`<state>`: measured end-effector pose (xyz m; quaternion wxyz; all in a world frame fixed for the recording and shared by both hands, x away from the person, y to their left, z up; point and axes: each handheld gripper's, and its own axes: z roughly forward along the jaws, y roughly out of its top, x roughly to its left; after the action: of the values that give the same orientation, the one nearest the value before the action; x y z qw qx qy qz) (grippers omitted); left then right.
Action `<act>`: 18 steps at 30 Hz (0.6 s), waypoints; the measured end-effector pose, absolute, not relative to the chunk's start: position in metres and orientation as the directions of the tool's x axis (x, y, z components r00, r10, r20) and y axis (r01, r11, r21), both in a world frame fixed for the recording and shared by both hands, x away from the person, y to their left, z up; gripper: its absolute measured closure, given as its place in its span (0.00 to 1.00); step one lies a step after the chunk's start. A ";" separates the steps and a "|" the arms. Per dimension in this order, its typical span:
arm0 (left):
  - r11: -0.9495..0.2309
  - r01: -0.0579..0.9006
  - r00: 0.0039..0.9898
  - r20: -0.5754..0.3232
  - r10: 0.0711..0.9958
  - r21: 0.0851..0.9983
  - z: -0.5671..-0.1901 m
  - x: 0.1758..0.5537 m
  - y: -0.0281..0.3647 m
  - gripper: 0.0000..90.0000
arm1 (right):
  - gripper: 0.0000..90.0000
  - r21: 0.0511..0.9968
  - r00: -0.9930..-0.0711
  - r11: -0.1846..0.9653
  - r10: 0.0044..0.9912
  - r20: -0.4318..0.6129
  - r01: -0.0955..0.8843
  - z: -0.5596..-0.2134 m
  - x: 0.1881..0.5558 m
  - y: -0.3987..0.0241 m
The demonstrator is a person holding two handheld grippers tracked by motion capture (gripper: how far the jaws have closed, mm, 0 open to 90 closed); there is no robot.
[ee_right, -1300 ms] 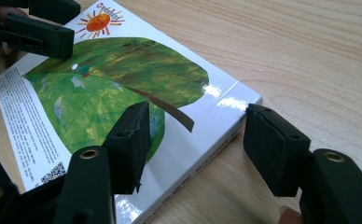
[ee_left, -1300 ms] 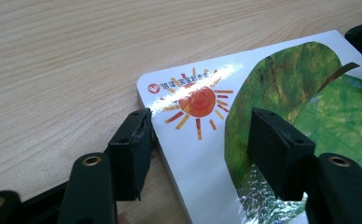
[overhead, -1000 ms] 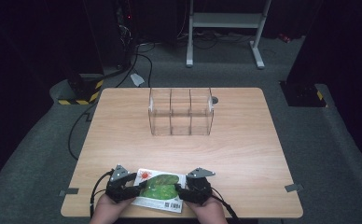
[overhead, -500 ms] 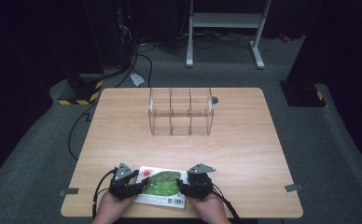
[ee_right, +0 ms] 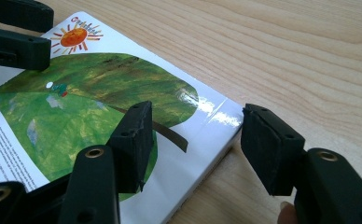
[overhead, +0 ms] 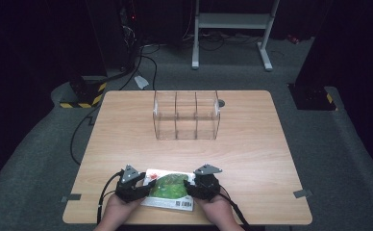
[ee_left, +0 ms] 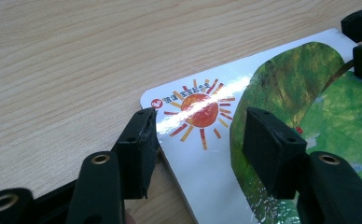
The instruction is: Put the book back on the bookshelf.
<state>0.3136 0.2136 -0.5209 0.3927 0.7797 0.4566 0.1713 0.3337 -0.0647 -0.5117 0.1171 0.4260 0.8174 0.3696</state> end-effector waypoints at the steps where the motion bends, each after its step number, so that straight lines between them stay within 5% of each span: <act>1: -0.278 0.582 0.526 -0.093 0.846 0.764 -0.520 0.315 0.213 0.50 | 0.49 0.702 -0.607 0.362 0.785 0.125 0.613 -0.512 0.335 -0.065; 13: -0.280 0.577 0.532 -0.093 0.841 0.767 -0.520 0.329 0.199 0.51 | 0.47 0.689 -0.592 0.362 0.797 0.121 0.628 -0.509 0.354 -0.078; 18: -0.187 0.621 0.469 -0.169 0.867 0.761 -0.519 0.321 0.211 0.46 | 0.39 0.688 -0.561 0.319 0.813 0.154 0.651 -0.507 0.344 -0.089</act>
<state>0.3210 0.2113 -0.5188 0.4048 0.7553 0.4925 0.1519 0.3438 -0.0893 -0.5071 0.1108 0.4549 0.8046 0.3652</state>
